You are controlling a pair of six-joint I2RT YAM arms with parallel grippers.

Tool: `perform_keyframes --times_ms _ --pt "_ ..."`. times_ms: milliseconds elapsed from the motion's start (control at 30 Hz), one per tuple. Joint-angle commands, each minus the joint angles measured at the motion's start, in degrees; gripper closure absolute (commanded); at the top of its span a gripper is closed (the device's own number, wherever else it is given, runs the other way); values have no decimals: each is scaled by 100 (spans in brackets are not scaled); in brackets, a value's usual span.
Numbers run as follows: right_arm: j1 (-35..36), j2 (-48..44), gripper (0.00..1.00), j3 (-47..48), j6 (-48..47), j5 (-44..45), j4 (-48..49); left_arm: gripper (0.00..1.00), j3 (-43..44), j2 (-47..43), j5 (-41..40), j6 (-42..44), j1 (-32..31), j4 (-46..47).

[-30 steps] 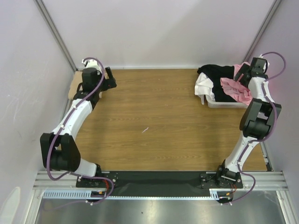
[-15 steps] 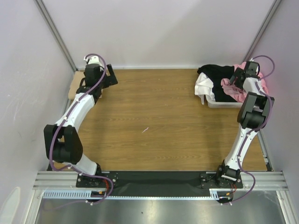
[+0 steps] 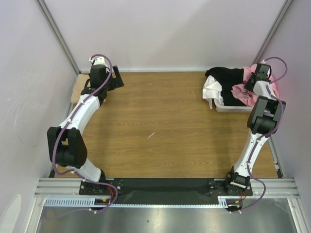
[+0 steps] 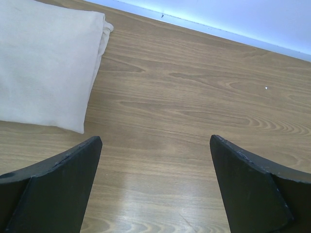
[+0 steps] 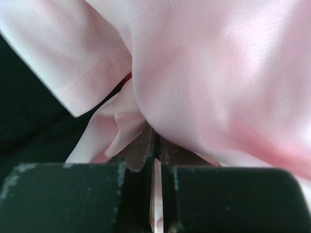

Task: Fold and stack the t-shirts
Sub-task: Grab the tshirt from the pile, then move the tshirt to the center of the board

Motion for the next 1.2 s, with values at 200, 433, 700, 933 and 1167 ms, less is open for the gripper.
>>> perform_keyframes --times_ms 200,433,700,933,1167 --pt "162 -1397 100 654 -319 149 -205 0 289 -23 41 134 -42 140" --pt "899 -1829 100 2269 -881 342 -671 0 237 -163 41 205 -51 341" --pt "2139 -2295 100 3380 -1487 -528 -278 0 263 -427 392 381 -42 598" --pt "3212 -2770 100 3733 -1392 -1308 189 0 184 -761 568 302 -42 694" --pt "4055 -2893 100 2837 -663 -2627 251 0 96 -1279 639 442 -42 466"
